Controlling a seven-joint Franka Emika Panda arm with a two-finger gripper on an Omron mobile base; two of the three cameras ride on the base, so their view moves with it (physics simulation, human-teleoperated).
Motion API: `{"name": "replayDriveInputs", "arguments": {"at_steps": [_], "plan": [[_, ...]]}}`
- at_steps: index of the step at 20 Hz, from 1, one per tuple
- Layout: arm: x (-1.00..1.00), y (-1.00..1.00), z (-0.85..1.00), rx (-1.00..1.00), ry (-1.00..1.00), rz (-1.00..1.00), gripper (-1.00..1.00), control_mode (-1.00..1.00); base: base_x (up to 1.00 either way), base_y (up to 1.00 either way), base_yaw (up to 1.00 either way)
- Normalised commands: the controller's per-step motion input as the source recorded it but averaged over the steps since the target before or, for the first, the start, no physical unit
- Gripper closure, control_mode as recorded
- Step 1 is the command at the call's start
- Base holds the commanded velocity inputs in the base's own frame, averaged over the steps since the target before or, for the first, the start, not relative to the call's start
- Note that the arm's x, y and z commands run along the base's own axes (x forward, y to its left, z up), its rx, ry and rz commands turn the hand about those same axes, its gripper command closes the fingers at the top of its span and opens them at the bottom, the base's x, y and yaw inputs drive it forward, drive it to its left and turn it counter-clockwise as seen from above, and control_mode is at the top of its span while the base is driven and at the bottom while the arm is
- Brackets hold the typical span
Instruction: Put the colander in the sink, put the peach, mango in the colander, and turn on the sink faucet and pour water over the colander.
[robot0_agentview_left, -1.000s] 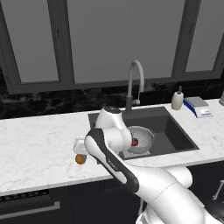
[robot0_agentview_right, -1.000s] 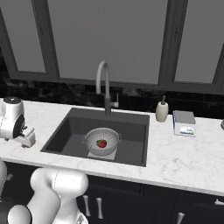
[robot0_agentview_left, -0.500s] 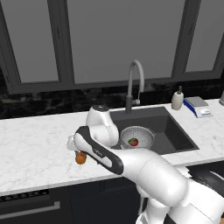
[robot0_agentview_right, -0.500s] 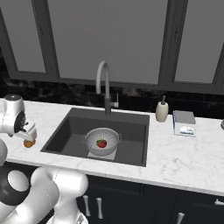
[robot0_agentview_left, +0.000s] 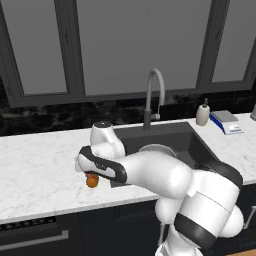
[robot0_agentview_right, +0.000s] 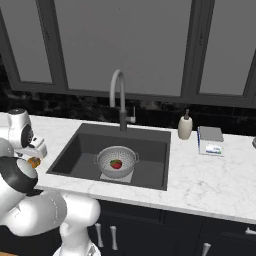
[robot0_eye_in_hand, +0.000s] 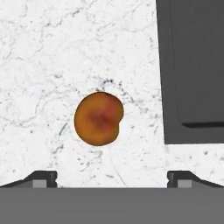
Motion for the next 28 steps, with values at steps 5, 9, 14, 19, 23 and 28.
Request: {"name": "replayDriveInputs", "arguments": {"at_steps": [5, 9, 14, 19, 23, 28], "plan": [[0.14, 0.24, -0.24, -0.02, 0.00, 0.00, -1.00, -1.00, 0.00, 0.00, 0.00], [0.18, 0.17, -0.36, -0.02, 0.00, 0.00, -1.00, -1.00, 0.00, 0.00, 0.00], [0.24, 0.00, -0.28, 0.00, 0.00, 0.00, -1.00, -1.00, 0.00, 0.00, 0.00], [0.17, 0.00, -0.17, 0.00, 0.00, 0.00, -1.00, -1.00, 0.00, 0.00, 0.00], [0.00, 0.00, -0.21, -0.01, 0.00, 0.00, -1.00, -1.00, 0.00, 0.00, 0.00], [0.00, 0.00, -0.27, -0.01, 0.00, 0.00, -1.00, -1.00, 0.00, 0.00, 0.00]]}}
